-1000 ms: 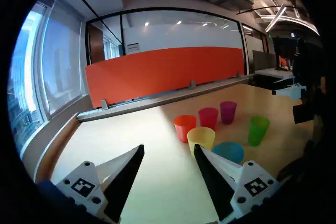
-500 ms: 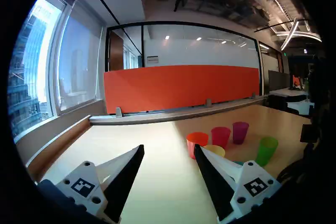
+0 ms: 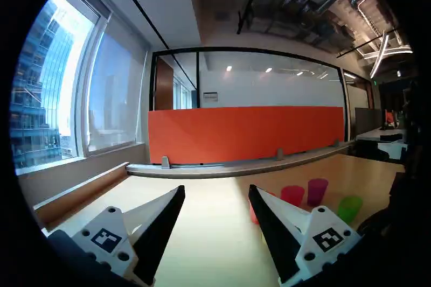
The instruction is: Pour water
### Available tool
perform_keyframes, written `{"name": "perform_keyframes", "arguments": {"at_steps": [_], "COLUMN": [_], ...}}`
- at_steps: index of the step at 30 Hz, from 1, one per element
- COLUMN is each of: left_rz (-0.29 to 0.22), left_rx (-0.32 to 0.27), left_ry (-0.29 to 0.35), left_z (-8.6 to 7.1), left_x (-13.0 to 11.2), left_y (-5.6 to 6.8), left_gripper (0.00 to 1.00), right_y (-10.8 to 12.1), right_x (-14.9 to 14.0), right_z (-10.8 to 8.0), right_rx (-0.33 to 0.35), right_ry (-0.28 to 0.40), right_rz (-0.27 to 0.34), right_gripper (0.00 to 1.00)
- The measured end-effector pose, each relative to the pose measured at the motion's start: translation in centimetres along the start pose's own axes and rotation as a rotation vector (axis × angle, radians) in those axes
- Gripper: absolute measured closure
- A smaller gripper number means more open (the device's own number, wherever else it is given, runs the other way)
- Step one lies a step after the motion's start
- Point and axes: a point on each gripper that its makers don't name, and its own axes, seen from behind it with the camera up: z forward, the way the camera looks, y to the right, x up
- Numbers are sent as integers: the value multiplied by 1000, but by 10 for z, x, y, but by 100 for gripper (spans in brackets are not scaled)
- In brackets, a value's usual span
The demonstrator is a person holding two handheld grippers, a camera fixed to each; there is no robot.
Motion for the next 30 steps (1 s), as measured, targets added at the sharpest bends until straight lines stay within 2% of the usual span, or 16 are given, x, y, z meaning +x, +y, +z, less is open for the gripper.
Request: {"name": "perform_keyframes", "arguments": {"at_steps": [14,23,30], "left_rz": [-21,-5,-7], "left_rx": [51,67,62], "left_ry": [28,36,44], "left_z": [5,8,10], "left_x": [5,-6,-19], "left_y": [-4,3,4], "left_gripper": [13,13,13], "right_y": [8,25,30], "right_x": [11,5,-1], "right_z": [-5,-8,-10], "right_rx": [-38,-75,-90], "right_ry": [37,23,10], "right_rz": [39,71,98], "right_gripper": [1,1,1]}}
